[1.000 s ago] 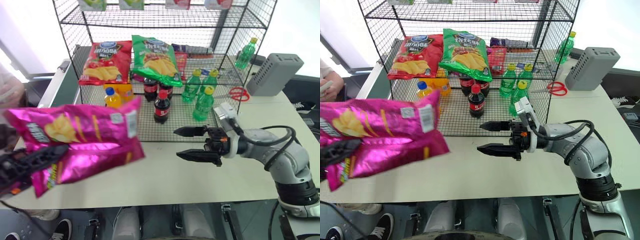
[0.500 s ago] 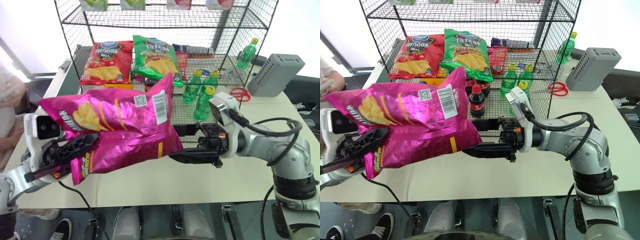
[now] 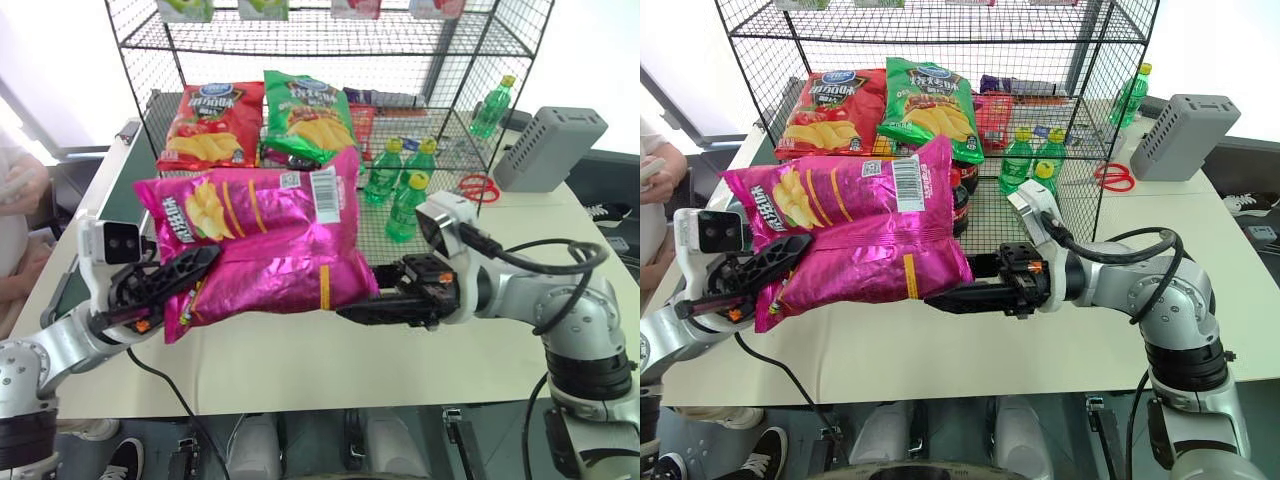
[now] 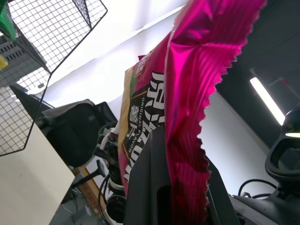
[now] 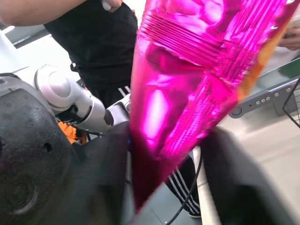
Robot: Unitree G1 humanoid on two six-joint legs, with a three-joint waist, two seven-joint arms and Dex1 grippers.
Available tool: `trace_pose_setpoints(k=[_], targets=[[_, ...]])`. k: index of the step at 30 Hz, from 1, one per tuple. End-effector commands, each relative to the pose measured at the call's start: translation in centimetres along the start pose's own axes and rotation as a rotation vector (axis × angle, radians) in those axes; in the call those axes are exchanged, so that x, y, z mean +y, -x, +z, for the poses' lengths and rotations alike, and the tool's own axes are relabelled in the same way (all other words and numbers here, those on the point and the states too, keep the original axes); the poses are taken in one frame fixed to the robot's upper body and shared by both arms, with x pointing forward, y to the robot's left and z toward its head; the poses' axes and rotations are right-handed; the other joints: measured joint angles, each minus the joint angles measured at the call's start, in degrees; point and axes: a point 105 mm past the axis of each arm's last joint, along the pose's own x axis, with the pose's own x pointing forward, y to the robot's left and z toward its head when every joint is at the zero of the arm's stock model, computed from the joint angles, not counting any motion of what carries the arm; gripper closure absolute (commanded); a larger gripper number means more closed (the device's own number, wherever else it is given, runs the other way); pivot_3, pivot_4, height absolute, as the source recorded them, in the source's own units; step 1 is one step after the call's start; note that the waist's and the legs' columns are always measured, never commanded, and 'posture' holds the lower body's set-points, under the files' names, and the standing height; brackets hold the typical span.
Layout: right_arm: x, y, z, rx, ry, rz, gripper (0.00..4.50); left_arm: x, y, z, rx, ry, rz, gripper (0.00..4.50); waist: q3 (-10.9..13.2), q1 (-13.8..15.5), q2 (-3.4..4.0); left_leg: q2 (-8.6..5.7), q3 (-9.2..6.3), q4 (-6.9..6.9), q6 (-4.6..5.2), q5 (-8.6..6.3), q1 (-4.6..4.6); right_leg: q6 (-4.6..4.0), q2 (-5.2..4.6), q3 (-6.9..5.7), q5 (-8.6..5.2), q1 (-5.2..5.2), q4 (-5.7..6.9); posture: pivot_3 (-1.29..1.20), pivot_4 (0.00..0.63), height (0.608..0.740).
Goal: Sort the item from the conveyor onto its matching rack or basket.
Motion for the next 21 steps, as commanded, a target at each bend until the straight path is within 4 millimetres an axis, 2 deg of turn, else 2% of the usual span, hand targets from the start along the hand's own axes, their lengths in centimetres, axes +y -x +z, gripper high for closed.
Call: trace_pose_setpoints(k=[1,2,10,13,15,20,21], targets=[[0.5,-0.4,0.7,-0.026,0.018,0.03,4.32,-0.3,-0.5,-0.4,0.023,-0.024,-0.013,4.5,0.0,0.0,0.0,0.0,0.01,0.0,0.0,0.0,0.0,0.0,0.0,0.0,0.0,0.0,0.0,0.0,0.15,0.74],[0.5,-0.4,0.7,-0.025,0.02,0.027,4.47,-0.2,-0.6,-0.6,0.033,-0.03,-0.009,4.5,0.0,0.0,0.0,0.0,0.0,0.0,0.0,0.0,0.0,0.0,-0.01,0.0,0.0,0.0,0.0,0.0,0.15,0.74],[-0.7,0.1,0.5,0.005,0.085,-0.059,4.47,0.5,-0.4,0.4,0.002,-0.12,0.067,4.5,0.0,0.0,0.0,0.0,0.0,0.0,0.0,0.0,0.0,-0.01,0.0,0.0,0.0,0.0,-0.02,0.0,0.15,0.74],[-1.5,0.9,0.5,0.03,0.157,-0.142,4.5,0.8,0.0,0.8,0.001,-0.171,0.119,3.64,0.0,0.0,0.0,0.0,0.0,-0.01,0.0,0.0,-0.02,0.0,0.0,-0.01,0.0,0.0,-0.05,0.0,0.15,0.74],[-2.0,2.1,0.1,0.094,0.231,-0.234,4.5,0.8,0.6,1.4,-0.018,-0.198,0.144,2.65,0.0,0.2,0.0,-0.01,0.01,-0.01,0.0,0.0,-0.05,0.0,0.0,-0.01,0.0,-0.01,-0.09,0.0,0.15,0.74],[-0.7,4.9,1.4,0.077,0.294,-0.371,4.5,1.0,1.8,2.6,-0.036,-0.306,0.217,0.16,0.0,0.2,0.0,-0.02,0.02,-0.01,0.01,0.0,-0.29,0.01,-0.01,-0.08,0.0,-0.13,-0.23,0.0,0.15,0.74],[-0.7,5.6,2.2,0.059,0.336,-0.421,4.5,1.2,1.8,2.7,-0.032,-0.348,0.234,0.03,0.0,0.2,0.0,-0.02,0.03,-0.01,0.01,-0.01,-0.29,0.01,-0.01,-0.08,0.0,-0.14,-0.24,0.0,0.15,0.74]])
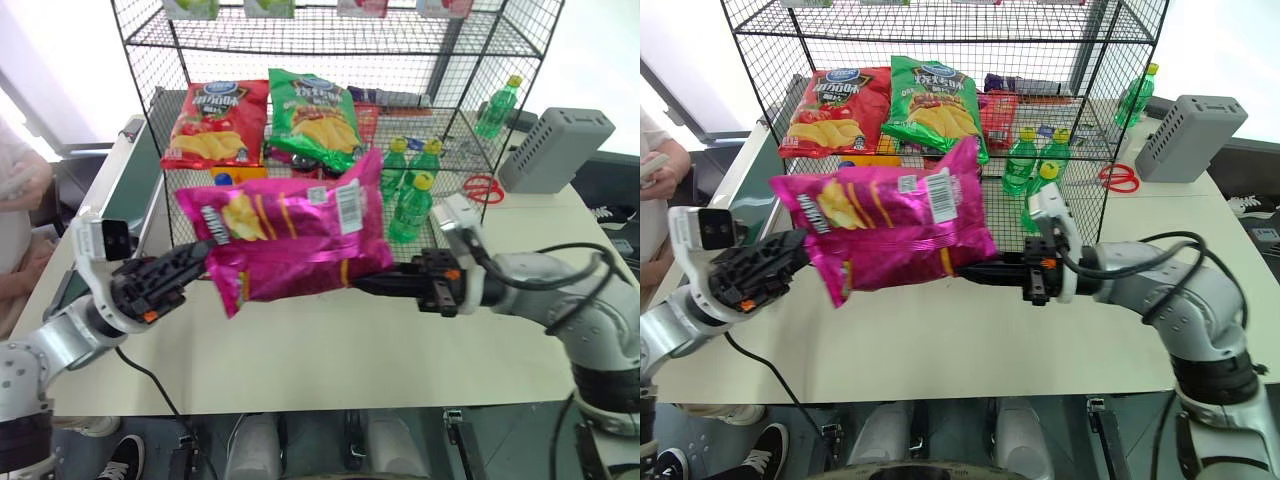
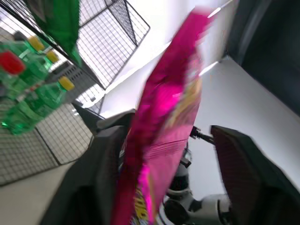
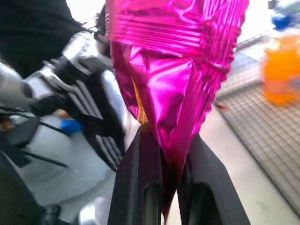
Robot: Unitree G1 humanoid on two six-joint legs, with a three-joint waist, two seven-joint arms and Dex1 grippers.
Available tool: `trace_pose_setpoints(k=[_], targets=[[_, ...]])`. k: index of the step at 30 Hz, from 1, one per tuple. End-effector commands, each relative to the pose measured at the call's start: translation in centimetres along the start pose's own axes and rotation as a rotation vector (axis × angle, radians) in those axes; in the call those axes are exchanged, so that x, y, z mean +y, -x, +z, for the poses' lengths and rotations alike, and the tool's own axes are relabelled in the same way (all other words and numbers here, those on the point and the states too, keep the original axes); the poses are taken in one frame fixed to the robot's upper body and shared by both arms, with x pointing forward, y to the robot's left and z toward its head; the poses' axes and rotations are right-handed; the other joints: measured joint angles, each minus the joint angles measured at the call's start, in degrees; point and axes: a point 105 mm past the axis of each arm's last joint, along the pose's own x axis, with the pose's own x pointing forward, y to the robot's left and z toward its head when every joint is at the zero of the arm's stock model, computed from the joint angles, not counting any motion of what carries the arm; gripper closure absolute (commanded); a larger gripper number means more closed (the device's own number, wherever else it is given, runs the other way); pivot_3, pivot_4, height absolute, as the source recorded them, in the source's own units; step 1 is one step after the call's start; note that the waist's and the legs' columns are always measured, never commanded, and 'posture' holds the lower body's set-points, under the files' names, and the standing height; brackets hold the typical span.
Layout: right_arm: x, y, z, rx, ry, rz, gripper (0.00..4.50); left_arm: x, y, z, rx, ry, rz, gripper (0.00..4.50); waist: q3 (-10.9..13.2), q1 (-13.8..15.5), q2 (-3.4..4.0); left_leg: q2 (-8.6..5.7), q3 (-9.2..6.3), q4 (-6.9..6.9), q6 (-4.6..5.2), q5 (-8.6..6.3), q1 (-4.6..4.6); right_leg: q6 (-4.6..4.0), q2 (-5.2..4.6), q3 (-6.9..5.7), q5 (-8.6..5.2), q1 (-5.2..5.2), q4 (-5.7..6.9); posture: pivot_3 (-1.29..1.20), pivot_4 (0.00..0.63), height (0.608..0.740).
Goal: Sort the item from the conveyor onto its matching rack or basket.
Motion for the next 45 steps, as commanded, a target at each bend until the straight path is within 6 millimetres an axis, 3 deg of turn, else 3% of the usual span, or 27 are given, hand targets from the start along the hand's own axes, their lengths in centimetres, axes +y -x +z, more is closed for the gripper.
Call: trace_pose_setpoints(k=[1,4,8,11,14,19,22,25,27,32,34,36,42,45], targets=[[0.3,2.2,3.1,-0.077,0.177,-0.116,4.5,0.1,0.1,0.8,-0.001,-0.161,0.035,0.03,0.0,0.0,0.0,0.0,0.01,0.0,0.0,0.0,0.0,0.0,0.0,0.0,0.0,0.0,0.0,0.0,0.15,0.74],[-0.4,4.1,5.2,-0.159,0.326,-0.253,4.5,0.3,-0.4,0.7,0.016,-0.21,0.024,0.03,0.0,0.1,-0.01,-0.01,0.07,0.0,0.0,0.0,-0.01,-0.01,0.01,-0.02,0.0,0.0,-0.03,0.0,0.15,0.74],[-0.1,6.8,6.1,-0.203,0.356,-0.336,4.5,0.8,-1.5,0.8,0.044,-0.246,-0.003,0.03,0.0,0.6,-0.02,-0.01,0.05,0.0,0.0,0.0,-0.06,0.0,0.01,-0.04,0.0,0.0,-0.08,0.0,0.15,0.74],[-1.4,8.7,7.0,-0.197,0.496,-0.491,4.5,0.9,-2.7,0.7,0.075,-0.265,-0.039,0.03,0.0,1.0,-0.01,-0.03,0.09,0.0,0.0,0.0,-0.08,0.01,0.0,-0.03,0.0,-0.01,-0.12,0.0,0.15,0.74],[-2.4,9.8,8.1,-0.196,0.64,-0.594,4.5,1.1,-3.2,0.8,0.094,-0.291,-0.048,0.03,0.0,1.0,-0.01,-0.03,0.09,0.01,0.0,0.0,-0.08,0.01,0.0,-0.03,0.01,-0.01,-0.11,0.0,0.15,0.74],[-3.7,10.5,7.0,-0.021,0.918,-0.668,4.5,1.6,-3.4,0.6,0.127,-0.316,-0.042,0.03,0.0,1.0,0.0,-0.03,0.08,0.01,0.0,0.0,-0.07,0.03,0.03,-0.03,0.0,-0.01,-0.1,0.0,0.15,0.74],[-4.6,11.7,7.9,-0.02,1.011,-0.736,4.5,1.6,-3.5,0.5,0.138,-0.331,-0.047,0.03,0.0,1.0,0.01,-0.03,0.1,0.01,0.0,0.0,-0.09,0.05,0.02,-0.04,-0.01,-0.01,-0.11,0.0,0.15,0.74],[-5.3,11.7,7.4,0.127,1.239,-0.732,4.5,1.7,-3.7,0.5,0.15,-0.359,-0.046,0.03,0.0,1.0,0.04,-0.03,0.12,0.03,0.0,0.01,-0.08,0.06,0.0,-0.03,0.0,-0.01,-0.1,0.0,0.15,0.74],[-5.6,11.7,7.7,0.114,1.292,-0.756,4.5,1.7,-3.7,0.5,0.153,-0.369,-0.048,0.03,0.0,0.9,0.04,-0.02,0.11,0.02,0.0,0.01,-0.07,0.06,0.02,-0.04,-0.01,-0.01,-0.1,0.0,0.15,0.74],[-7.7,12.2,5.8,0.43,1.544,-0.767,4.5,1.5,-4.0,0.3,0.169,-0.422,-0.056,0.03,0.1,0.8,0.07,-0.02,0.14,0.03,-0.03,0.03,-0.07,0.06,0.0,-0.03,0.0,-0.02,-0.08,0.0,0.15,0.74],[-8.3,12.5,6.3,0.441,1.611,-0.834,4.5,1.2,-4.2,0.3,0.164,-0.442,-0.065,0.03,0.1,0.8,0.07,-0.02,0.14,0.03,-0.1,0.06,-0.07,0.06,0.0,-0.03,-0.01,-0.01,-0.09,0.0,0.15,0.74],[-9.5,12.9,6.2,0.542,1.664,-0.896,4.5,1.0,-4.4,0.3,0.159,-0.492,-0.07,0.03,0.1,0.8,0.09,-0.01,0.14,0.03,-0.28,0.17,-0.07,0.06,-0.01,-0.03,0.0,-0.01,-0.08,0.0,0.15,0.74],[-10.3,12.2,6.2,0.545,1.7,-0.999,4.5,0.8,-4.3,0.1,0.155,-0.518,-0.064,0.03,0.1,0.5,0.09,0.0,0.13,0.02,-0.49,0.29,-0.06,0.06,0.0,-0.03,0.0,-0.02,-0.05,0.0,0.15,0.74],[-11.1,12.2,7.1,0.548,1.695,-1.096,4.5,0.6,-4.4,0.0,0.149,-0.523,-0.067,0.03,0.1,0.3,0.1,0.0,0.13,0.02,-0.5,0.29,-0.04,0.06,0.0,-0.02,0.0,-0.02,-0.03,0.0,0.15,0.74]])
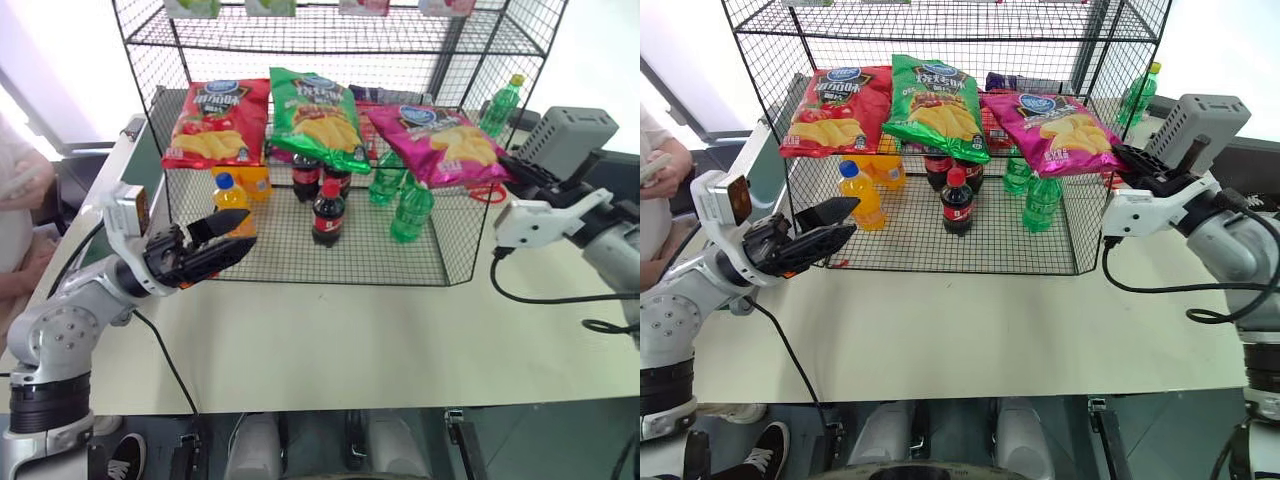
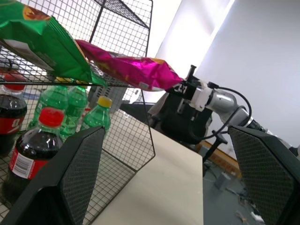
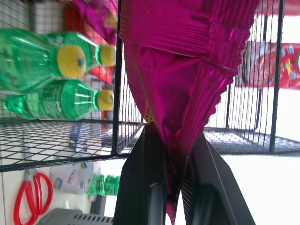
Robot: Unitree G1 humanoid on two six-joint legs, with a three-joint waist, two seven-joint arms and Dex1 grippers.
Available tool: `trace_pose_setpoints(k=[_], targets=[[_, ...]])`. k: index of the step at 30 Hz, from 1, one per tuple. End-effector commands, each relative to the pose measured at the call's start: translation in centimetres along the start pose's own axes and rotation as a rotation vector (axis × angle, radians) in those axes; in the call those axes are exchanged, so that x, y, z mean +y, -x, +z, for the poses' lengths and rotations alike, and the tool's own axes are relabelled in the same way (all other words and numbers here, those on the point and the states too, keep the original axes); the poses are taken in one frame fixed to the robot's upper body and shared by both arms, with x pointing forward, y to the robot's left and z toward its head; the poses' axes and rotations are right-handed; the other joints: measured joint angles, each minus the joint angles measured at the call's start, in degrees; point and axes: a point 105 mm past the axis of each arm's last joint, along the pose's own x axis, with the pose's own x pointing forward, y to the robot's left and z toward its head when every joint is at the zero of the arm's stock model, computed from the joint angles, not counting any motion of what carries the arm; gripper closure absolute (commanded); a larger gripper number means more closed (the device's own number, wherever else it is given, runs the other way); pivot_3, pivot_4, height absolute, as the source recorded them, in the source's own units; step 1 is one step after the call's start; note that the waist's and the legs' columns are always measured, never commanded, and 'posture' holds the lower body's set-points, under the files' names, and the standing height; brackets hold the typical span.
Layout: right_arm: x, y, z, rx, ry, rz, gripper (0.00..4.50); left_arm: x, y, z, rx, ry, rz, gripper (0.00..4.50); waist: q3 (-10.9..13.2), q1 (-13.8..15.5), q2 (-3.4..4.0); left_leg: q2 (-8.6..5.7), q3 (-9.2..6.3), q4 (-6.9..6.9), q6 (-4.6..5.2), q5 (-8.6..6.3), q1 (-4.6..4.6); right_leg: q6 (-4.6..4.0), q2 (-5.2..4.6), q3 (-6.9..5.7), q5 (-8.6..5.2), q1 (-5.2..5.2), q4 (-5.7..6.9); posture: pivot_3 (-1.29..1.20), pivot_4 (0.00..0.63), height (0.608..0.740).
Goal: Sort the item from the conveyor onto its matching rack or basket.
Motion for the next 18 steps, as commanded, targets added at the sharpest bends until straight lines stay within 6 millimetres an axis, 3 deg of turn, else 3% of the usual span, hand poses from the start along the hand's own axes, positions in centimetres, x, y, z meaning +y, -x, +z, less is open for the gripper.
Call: trace_pose_setpoints(k=[1,6,10,18], targets=[[-2.9,-1.0,-0.3,0.073,-0.008,-0.151,4.5,-0.9,-0.3,0.7,-0.01,-0.065,-0.021,0.03,0.0,-0.3,0.0,0.0,-0.01,0.0,-0.02,0.01,0.0,0.0,0.0,0.0,0.0,0.0,0.01,0.0,0.15,0.74],[-3.1,-2.4,-0.3,0.144,-0.067,-0.194,4.5,-0.9,-0.6,0.6,-0.002,-0.107,-0.009,0.03,0.0,-0.7,0.0,0.0,-0.05,0.0,-0.02,0.01,0.0,0.0,0.01,-0.01,0.0,0.0,0.04,0.0,0.15,0.74],[-2.1,-3.8,0.3,0.163,-0.086,-0.175,4.5,-1.0,-0.6,0.2,-0.005,-0.095,-0.007,0.03,0.0,-0.7,0.0,0.0,-0.03,-0.01,0.08,-0.04,-0.01,0.0,0.0,-0.01,0.0,0.0,0.03,0.0,0.15,0.74],[-2.5,-4.9,-0.3,0.178,-0.075,-0.185,4.5,-1.1,-0.6,-0.2,-0.007,-0.086,0.002,0.03,0.0,-0.8,0.01,-0.01,-0.04,0.0,0.21,-0.11,-0.02,0.0,0.0,-0.01,0.0,0.0,0.03,0.0,0.15,0.74]])
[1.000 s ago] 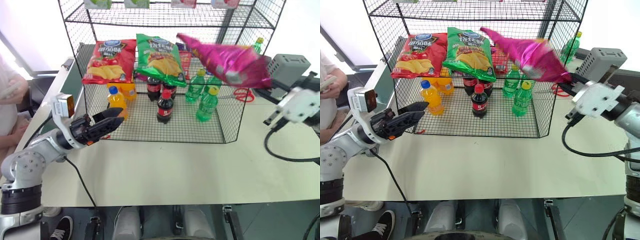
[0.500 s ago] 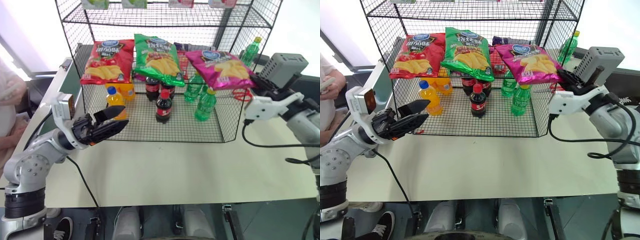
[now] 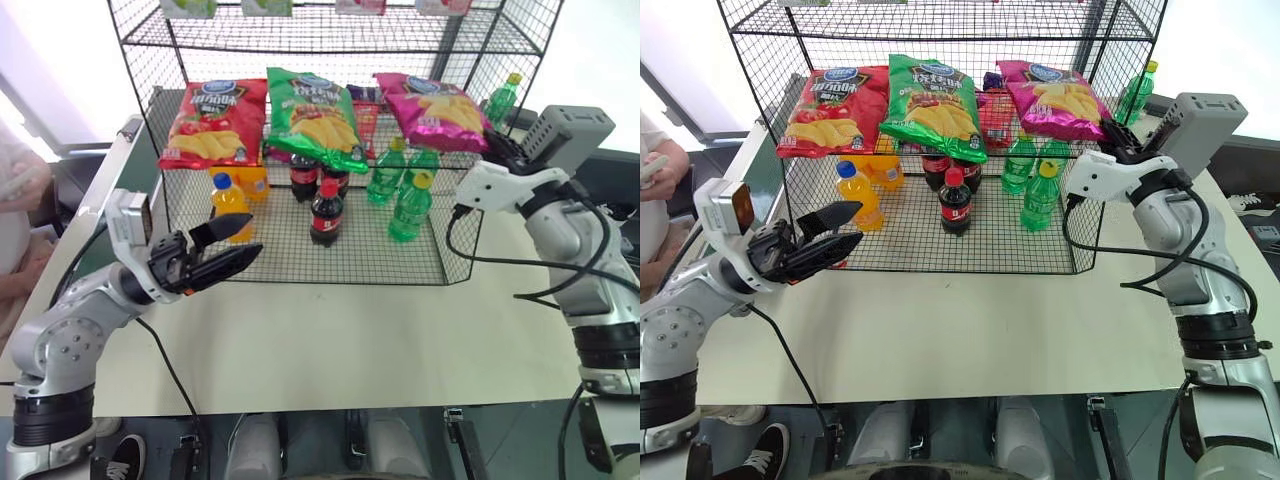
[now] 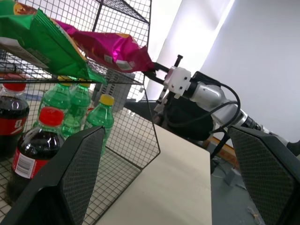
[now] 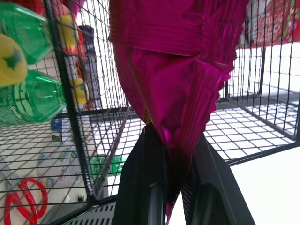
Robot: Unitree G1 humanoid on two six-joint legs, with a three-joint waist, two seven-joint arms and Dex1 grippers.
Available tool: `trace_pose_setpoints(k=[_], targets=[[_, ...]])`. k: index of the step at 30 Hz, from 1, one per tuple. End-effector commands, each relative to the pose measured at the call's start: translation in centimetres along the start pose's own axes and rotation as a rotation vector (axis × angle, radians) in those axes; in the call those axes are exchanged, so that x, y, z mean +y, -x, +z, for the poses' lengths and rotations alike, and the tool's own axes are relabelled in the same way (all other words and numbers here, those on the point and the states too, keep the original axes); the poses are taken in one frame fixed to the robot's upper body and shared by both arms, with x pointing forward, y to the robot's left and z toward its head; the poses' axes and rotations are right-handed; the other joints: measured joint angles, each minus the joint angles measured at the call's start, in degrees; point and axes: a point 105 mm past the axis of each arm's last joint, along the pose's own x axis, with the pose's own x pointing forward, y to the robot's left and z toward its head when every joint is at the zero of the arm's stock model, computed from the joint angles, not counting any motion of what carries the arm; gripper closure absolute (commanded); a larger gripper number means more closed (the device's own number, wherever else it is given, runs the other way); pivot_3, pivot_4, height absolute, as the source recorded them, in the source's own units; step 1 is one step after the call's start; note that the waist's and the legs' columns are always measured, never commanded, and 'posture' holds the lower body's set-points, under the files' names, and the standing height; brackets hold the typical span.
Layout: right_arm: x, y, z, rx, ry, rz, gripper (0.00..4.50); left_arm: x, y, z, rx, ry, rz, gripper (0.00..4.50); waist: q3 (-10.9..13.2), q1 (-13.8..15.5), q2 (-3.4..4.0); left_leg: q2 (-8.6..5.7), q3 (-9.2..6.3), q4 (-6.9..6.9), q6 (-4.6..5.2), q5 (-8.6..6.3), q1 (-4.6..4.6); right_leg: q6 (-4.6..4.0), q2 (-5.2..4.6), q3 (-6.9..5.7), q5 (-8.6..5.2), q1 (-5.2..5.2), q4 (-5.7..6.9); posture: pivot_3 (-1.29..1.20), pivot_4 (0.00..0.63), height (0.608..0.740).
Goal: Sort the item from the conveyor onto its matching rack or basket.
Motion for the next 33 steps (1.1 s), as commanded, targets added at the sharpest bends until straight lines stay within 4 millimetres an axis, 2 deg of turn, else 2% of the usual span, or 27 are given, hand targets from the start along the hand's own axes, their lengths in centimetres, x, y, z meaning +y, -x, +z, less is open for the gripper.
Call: trace_pose_setpoints(k=[1,4,7,13,14,21,30,33], targets=[[-2.1,-0.6,-0.1,-0.005,0.021,-0.068,4.5,-0.7,-0.4,0.2,-0.002,-0.038,-0.021,0.03,0.0,0.0,0.0,0.0,0.0,0.0,0.0,0.0,0.01,0.0,0.0,0.0,0.0,0.0,0.0,0.0,0.15,0.74],[-1.6,-0.6,-0.1,-0.013,0.003,-0.042,4.5,-0.7,-0.4,0.1,-0.001,-0.039,-0.019,0.03,0.0,0.0,0.0,0.0,-0.01,0.0,0.0,0.0,0.01,0.0,0.01,0.0,0.0,0.0,0.0,0.0,0.15,0.74],[-1.2,-0.6,-0.5,-0.011,-0.016,-0.021,3.22,-0.7,-0.4,0.1,-0.003,-0.036,-0.015,0.0,0.0,0.0,0.0,0.0,0.0,0.0,0.0,0.0,0.0,0.0,0.0,0.0,0.0,0.0,0.0,0.0,0.15,0.74],[-1.4,-0.3,0.1,-0.076,-0.072,0.033,0.24,-0.7,-0.1,-0.3,-0.002,-0.024,0.003,0.0,0.0,0.0,-0.01,0.0,0.0,0.0,0.0,0.0,0.02,0.0,0.0,0.0,0.0,0.0,0.0,0.0,0.15,0.74],[-1.6,-0.1,0.0,-0.076,-0.066,0.045,0.06,-0.5,0.0,-0.2,-0.015,-0.013,0.014,0.0,0.0,0.0,-0.01,0.01,0.0,0.0,0.01,0.0,0.04,0.0,0.01,0.0,0.0,0.02,0.01,0.0,0.15,0.74],[-2.9,0.9,-0.1,-0.145,-0.205,0.192,0.06,-0.7,0.7,-1.2,0.003,0.009,0.032,0.0,0.0,0.0,0.0,0.02,0.0,0.0,0.03,-0.02,0.07,0.0,0.01,0.0,0.0,0.03,0.02,0.0,0.15,0.74],[-1.8,3.0,1.0,-0.276,-0.353,0.382,0.06,-0.3,0.9,-1.1,0.011,-0.014,0.038,0.0,0.0,0.1,0.0,0.01,0.02,0.0,0.05,-0.03,0.06,0.0,0.01,0.0,0.0,0.04,0.02,0.0,0.15,0.74],[-2.7,4.1,1.8,-0.337,-0.456,0.399,0.06,0.0,1.1,-1.6,0.018,-0.014,0.05,0.0,0.0,0.2,0.01,0.02,0.02,0.0,0.04,-0.02,0.06,0.0,0.0,0.0,0.01,0.04,0.02,0.0,0.15,0.74]])
